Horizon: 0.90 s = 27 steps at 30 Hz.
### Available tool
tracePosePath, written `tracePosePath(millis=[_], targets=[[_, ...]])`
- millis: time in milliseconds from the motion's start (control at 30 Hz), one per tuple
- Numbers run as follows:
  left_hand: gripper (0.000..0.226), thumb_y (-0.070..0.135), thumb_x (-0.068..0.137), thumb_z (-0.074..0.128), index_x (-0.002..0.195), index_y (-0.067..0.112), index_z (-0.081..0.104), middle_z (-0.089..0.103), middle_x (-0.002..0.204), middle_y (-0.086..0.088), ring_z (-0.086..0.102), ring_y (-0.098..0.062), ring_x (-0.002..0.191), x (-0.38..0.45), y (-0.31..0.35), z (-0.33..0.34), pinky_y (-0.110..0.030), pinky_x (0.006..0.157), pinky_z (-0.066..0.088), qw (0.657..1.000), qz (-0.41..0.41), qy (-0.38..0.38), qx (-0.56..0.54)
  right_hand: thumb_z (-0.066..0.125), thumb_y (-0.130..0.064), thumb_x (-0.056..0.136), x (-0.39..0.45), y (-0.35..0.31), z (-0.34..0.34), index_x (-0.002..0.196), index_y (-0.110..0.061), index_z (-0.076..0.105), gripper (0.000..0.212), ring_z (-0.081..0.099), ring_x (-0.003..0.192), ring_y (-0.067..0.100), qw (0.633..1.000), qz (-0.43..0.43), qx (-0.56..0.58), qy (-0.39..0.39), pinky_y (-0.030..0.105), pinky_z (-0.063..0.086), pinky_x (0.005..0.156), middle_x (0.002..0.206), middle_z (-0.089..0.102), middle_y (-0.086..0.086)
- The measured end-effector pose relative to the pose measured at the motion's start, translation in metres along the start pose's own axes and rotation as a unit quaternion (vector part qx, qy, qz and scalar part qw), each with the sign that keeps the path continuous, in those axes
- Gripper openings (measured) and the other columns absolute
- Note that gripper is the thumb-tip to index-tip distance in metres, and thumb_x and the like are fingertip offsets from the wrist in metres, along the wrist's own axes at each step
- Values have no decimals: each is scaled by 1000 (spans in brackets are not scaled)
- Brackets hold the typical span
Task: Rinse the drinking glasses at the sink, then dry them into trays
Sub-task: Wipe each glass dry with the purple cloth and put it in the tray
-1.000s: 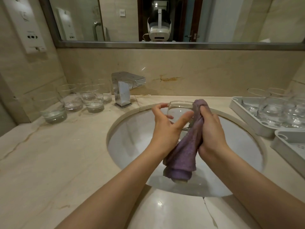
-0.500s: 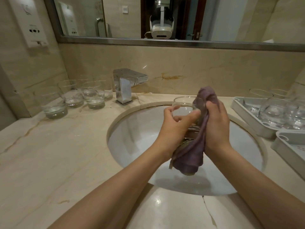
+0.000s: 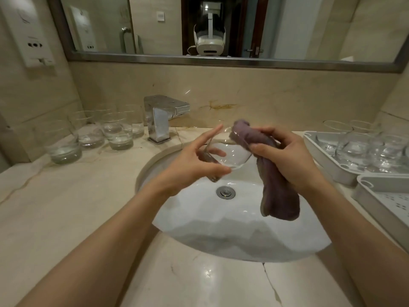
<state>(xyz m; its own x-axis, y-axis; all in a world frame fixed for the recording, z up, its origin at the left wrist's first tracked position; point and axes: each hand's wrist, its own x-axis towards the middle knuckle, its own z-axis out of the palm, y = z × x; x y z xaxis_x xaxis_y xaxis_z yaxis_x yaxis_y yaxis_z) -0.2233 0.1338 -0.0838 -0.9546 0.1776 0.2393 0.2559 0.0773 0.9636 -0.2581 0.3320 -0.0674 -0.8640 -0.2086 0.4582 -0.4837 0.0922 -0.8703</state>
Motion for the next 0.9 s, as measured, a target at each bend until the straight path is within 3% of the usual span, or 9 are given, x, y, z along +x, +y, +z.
tracePosePath(millis=[100,267,333,433,533,633,767,833,900], targets=[[81,-9,71,76,131,38,47,62,112,-14,66,-20,83,-5,-5,-12,-27,66,54,999,-10,-13,32,69,-16,69,-2,-5,-1,94,-27,72,28,65,96,6,994,10,3,-104,18,48,87,100,73,-9],[72,-9,64,79,119,26,47,69,105,-12,66,-20,72,-10,-11,-27,-25,57,51,998,-59,-15,-19,57,-9,67,-2,-11,-3,107,-23,69,44,65,101,9,973,62,2,-223,22,49,90,109,71,-4],[69,-11,64,76,116,26,49,67,99,-16,66,-22,69,-11,-13,-29,-26,56,52,996,-81,-38,-21,56,-13,64,-3,-13,-4,102,-35,70,46,65,102,8,963,53,-81,-252,24,51,90,109,71,-9],[67,-6,63,80,113,29,52,64,103,-16,67,-20,77,-12,-17,-26,-25,59,52,990,-98,-96,18,59,-10,72,-8,-12,3,109,-38,69,48,62,92,-1,923,41,-196,-328,17,49,77,112,66,-17],[64,-4,62,78,112,28,53,61,102,-15,66,-22,76,-12,-14,-26,-26,59,53,992,-99,-81,6,59,13,79,-9,-8,9,106,-35,62,55,63,85,-2,958,20,-124,-257,14,48,70,110,64,-11],[61,-2,59,76,110,25,55,65,101,-12,64,-35,83,-12,-10,-31,-35,66,56,994,-87,-53,-37,79,-8,67,-6,-5,8,101,-29,57,46,69,92,18,984,61,29,-167,32,56,79,118,61,-4],[61,4,58,77,111,25,55,66,105,-14,65,-39,84,-14,-12,-29,-38,69,59,996,-77,-36,-28,78,-33,72,-9,0,18,93,-36,68,24,62,99,-5,982,-27,-83,-167,10,45,86,103,69,-17],[61,6,59,79,111,26,56,67,105,-13,67,-41,83,-15,-10,-29,-40,70,59,997,-68,-26,-13,79,-40,71,-10,2,21,103,-42,67,34,55,111,-8,974,-29,-121,-187,6,39,92,118,62,-22],[63,4,62,83,113,28,55,66,103,-10,70,-31,78,-16,-8,-29,-36,67,59,997,-62,-28,29,82,-34,65,-13,7,24,109,-40,65,47,57,109,-3,966,-2,-124,-228,10,43,92,118,62,-18]])
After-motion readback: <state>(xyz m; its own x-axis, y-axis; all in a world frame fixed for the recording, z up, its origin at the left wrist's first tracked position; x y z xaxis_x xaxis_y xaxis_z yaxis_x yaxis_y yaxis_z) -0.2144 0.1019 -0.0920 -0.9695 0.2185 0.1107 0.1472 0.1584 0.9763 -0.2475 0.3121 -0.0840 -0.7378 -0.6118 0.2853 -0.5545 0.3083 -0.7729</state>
